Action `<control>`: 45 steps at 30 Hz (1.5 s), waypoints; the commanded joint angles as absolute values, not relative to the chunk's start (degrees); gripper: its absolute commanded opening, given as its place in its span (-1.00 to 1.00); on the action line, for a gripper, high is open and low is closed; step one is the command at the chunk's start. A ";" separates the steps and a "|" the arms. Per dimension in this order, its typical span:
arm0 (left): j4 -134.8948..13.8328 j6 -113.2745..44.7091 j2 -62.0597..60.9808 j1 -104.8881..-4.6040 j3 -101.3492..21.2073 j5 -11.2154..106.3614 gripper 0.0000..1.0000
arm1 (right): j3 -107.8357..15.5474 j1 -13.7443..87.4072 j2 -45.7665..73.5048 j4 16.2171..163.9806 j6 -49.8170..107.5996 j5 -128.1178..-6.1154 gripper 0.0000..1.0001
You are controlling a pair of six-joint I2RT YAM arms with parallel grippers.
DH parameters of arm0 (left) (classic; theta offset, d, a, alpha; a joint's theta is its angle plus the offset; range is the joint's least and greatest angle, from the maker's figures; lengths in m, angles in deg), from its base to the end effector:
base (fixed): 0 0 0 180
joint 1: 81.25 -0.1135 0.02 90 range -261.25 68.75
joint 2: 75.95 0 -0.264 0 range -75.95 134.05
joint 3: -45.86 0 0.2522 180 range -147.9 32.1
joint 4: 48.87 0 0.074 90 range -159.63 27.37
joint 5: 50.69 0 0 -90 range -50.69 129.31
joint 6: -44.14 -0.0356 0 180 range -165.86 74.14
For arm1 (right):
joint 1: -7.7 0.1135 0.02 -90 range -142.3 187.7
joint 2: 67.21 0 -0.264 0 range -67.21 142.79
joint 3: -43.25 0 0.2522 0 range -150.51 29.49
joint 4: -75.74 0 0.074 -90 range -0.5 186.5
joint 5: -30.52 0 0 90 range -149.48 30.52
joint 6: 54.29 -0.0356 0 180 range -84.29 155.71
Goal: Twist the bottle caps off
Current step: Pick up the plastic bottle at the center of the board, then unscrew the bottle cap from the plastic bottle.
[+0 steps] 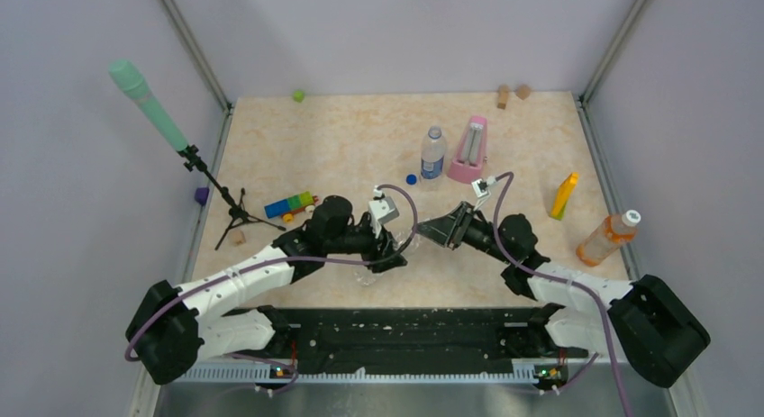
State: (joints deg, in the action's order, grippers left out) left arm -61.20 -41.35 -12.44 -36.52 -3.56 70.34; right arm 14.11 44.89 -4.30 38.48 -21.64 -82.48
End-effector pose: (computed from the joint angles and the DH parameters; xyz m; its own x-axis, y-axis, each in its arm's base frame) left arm 0.1579 -0.1823 0.2419 -0.3883 0.2898 -0.8747 0.9033 0.3076 -0.2991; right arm 0.1637 0.1416 0.2148 -0.7039 0.4388 -0.5585 -0.5086 0.2375 0.8276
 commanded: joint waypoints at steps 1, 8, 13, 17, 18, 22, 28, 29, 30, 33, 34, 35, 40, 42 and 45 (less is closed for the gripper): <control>-61.05 -44.04 -12.70 -36.13 -5.18 67.25 -1.00 | 13.40 46.64 -2.93 32.36 -23.31 -83.85 -0.62; -68.11 -54.84 -14.46 -34.61 -4.80 59.19 -1.00 | 13.43 46.64 -5.86 42.52 -19.73 -79.50 0.27; -69.67 -65.86 -17.35 -33.08 -2.80 52.80 -1.00 | 13.07 46.64 -8.51 48.22 -18.09 -78.19 0.33; -66.85 -77.61 -22.20 -32.82 1.10 56.32 -1.00 | 12.82 46.64 -9.50 51.19 -17.51 -78.80 0.23; -64.88 -79.56 -23.48 -32.82 2.43 56.26 -1.00 | 12.89 46.60 -9.43 50.93 -17.55 -79.72 0.20; -63.29 -86.06 -25.49 -32.82 5.35 56.28 -1.00 | 13.72 46.62 -8.40 46.47 -18.51 -82.84 0.06; -63.35 -86.88 -24.12 -32.64 5.34 52.32 -1.00 | 13.98 46.64 -5.57 40.52 -20.05 -88.83 -0.15; -63.45 -87.08 -24.16 -32.52 5.42 52.02 -1.00 | 13.94 46.64 -5.15 40.39 -19.83 -89.59 -0.15; -63.35 -87.18 -24.22 -32.55 5.46 51.77 -1.00 | 14.00 46.64 -4.97 40.41 -19.75 -89.98 -0.14; -63.16 -87.83 -24.65 -32.49 5.75 51.43 -1.00 | 14.02 46.64 -4.55 40.91 -19.20 -90.43 -0.14; -63.16 -87.95 -24.76 -32.47 5.85 51.32 -1.00 | 14.14 46.64 -4.55 40.89 -19.07 -90.56 -0.14; -63.21 -87.95 -24.88 -32.47 5.92 51.08 -1.00 | 14.16 46.64 -4.61 40.95 -18.95 -90.69 -0.14; -61.91 -88.02 -25.48 -32.46 6.45 50.26 -1.00 | 13.93 46.64 -4.34 44.02 -17.55 -90.06 -0.07; -61.22 -88.04 -25.77 -32.38 6.77 50.33 -1.00 | 13.81 46.64 -4.24 45.49 -17.07 -89.10 -0.04; -61.19 -87.98 -26.06 -32.30 6.93 50.47 -1.00 | 13.62 46.64 -3.66 45.72 -16.92 -88.58 -0.03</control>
State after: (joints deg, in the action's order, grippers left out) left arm -65.92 -87.77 -24.46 -32.41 6.60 51.65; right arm 14.11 46.16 -4.73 45.89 -18.31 -87.29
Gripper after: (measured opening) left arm 0.559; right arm 0.482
